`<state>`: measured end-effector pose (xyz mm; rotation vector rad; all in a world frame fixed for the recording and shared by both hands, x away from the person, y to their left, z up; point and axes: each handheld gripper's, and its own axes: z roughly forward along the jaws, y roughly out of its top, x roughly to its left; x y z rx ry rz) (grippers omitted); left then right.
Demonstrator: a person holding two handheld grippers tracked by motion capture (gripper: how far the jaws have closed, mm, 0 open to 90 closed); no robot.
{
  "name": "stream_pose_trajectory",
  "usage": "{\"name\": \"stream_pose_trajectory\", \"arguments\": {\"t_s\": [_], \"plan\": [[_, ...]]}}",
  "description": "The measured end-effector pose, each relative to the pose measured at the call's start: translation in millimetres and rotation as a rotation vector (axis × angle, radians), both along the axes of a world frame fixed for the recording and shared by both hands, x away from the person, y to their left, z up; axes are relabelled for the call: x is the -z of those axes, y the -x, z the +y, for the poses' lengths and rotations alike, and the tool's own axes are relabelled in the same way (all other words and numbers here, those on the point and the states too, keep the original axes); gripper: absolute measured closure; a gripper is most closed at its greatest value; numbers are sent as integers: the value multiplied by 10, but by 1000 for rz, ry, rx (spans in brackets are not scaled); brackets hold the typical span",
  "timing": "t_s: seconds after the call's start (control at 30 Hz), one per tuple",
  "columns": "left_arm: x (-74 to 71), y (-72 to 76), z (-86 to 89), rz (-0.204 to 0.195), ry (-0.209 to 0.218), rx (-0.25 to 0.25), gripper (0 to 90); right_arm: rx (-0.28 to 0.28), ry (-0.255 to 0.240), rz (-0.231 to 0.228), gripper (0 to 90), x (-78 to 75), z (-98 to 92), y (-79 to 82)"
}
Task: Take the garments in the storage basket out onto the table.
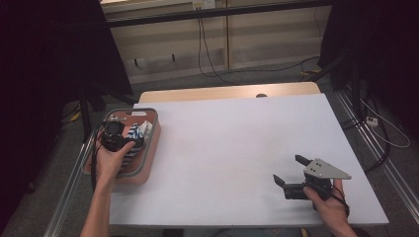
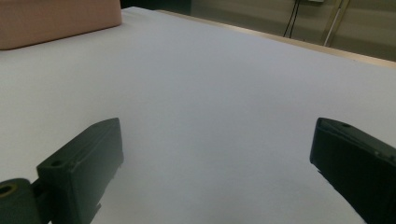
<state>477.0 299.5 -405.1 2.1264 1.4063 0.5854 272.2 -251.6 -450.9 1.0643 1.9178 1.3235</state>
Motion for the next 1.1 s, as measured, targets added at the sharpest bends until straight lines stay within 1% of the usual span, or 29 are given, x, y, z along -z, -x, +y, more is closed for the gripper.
{"name": "stream_pose_trajectory", "arguments": {"t_s": [0.03, 0.07, 0.1, 0.13, 0.17, 0.2, 0.23, 0.27, 0.37, 0.4, 0.43, 0.47, 0.5, 0.53, 0.57, 0.63, 0.67, 0.77, 0.83, 0.87, 0.9, 1.0, 1.1], "plan": [[0, 0, 0, 0, 0, 0, 85, 0, 0, 0, 23, 0, 0, 0], [36, -25, -3, 27, -42, -15, 87, 0, 0, 2, 23, 1, -2, 1], [36, -25, -3, 27, -42, -15, 94, 0, 0, 2, 23, 1, -2, 1], [79, -56, -7, 62, -45, -18, 100, -3, -2, 5, 23, 2, 1, 0], [79, -56, -7, 62, -45, -18, 99, -3, -2, 5, 23, 2, 1, 0], [124, -84, -19, 103, -66, -14, 94, -6, 0, 6, 23, 5, 6, -4], [147, -98, -25, 125, -74, -21, 93, -7, 1, 6, 23, 5, 8, -4], [161, -108, -28, 138, -82, -24, 99, -9, 1, 7, 23, 5, 10, -3], [167, -116, -23, 149, -84, -20, 139, -10, 0, 7, 23, 5, 8, 0], [182, -123, -13, 170, -77, -19, 166, -12, 0, 7, 23, 5, 7, 1], [182, -123, -13, 170, -77, -19, 186, -12, 0, 7, 23, 5, 7, 1], [211, -134, -17, 199, -93, -18, 183, -12, 1, 6, 23, 4, 9, 4], [211, -134, -17, 199, -93, -18, 184, -13, 1, 6, 23, 4, 10, 5], [231, -142, -26, 222, -91, -27, 188, -16, 1, 5, 23, 4, 12, 6], [231, -142, -26, 222, -91, -27, 204, -17, 2, 4, 23, 3, 14, 8], [246, -152, -20, 241, -81, -39, 227, -19, 1, 4, 23, 2, 15, 11], [242, -151, -15, 250, -70, -42, 254, -20, 2, 5, 23, 3, 15, 11], [232, -144, 1, 248, -52, -58, 341, -21, 1, 5, 23, 3, 16, 11], [227, -139, 2, 244, -54, -66, 423, -23, 2, 5, 23, 4, 17, 12], [217, -124, 4, 232, -55, -79, 473, -23, 2, 4, 23, 4, 17, 12], [210, -122, 8, 233, -63, -79, 511, -23, 2, 4, 23, 3, 17, 13], [200, -114, 5, 230, -62, -93, 583, -24, 2, 5, 23, 3, 18, 13], [189, -102, -7, 218, -74, -90, 615, -24, 4, 5, 23, 4, 18, 11]]}}
